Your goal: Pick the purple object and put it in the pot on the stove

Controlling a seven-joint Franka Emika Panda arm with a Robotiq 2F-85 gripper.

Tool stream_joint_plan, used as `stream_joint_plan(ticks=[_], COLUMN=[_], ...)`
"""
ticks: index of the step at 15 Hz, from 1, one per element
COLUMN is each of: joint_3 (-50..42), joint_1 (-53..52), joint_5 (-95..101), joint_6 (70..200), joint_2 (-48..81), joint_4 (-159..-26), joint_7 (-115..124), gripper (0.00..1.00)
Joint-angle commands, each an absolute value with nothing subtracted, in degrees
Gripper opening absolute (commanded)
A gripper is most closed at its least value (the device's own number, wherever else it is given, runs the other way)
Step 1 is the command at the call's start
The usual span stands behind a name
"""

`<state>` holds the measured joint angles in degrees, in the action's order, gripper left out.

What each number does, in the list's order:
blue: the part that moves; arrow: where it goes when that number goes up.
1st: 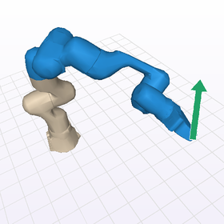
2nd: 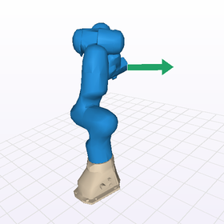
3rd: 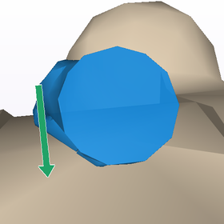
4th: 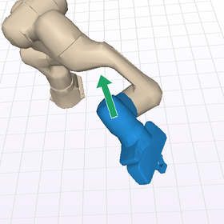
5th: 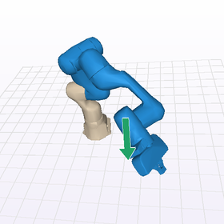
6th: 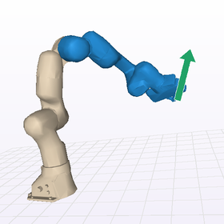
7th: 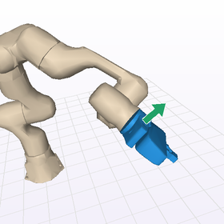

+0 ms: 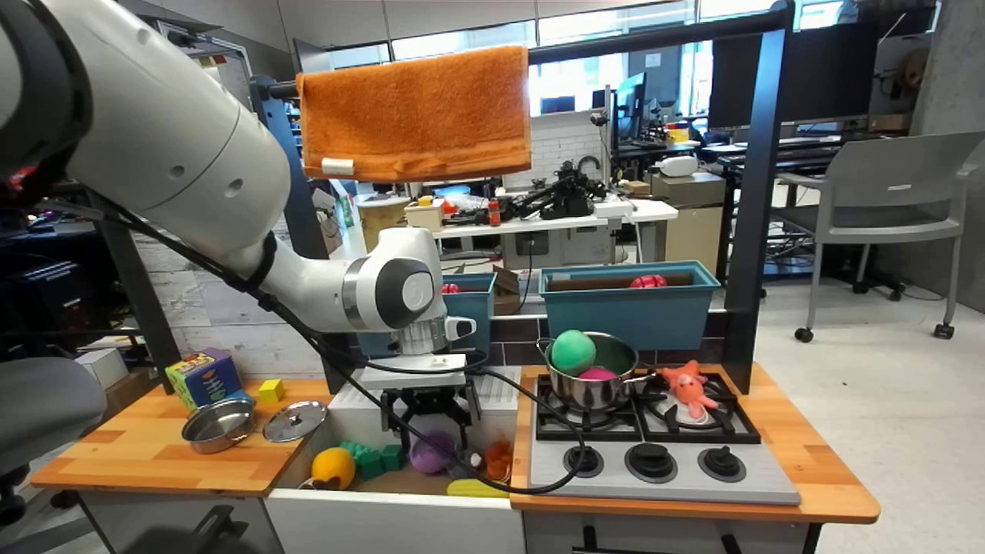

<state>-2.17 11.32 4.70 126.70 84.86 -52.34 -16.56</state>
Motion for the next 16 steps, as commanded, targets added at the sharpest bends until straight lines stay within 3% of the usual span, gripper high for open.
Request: stream_joint_plan(ticks=[1, 6, 7, 8, 16], joint_3=[1.3, 1.7, 1.7, 1.6, 1.7], joint_1=[12.9, 13.6, 13.6, 13.6, 13.5], joint_5=[3.2, 2.8, 2.8, 2.8, 2.5], joint_6=[127.9, 128.6, 128.8, 128.9, 130.2], joint_2=[85.7, 85.8, 85.8, 85.8, 85.8], joint_4=[-51.2, -51.6, -51.7, -51.7, -51.8], joint_7=[-21.7, -23.4, -23.5, -23.6, -23.9], gripper=[1.0, 1.0, 0.77, 0.74, 0.14])
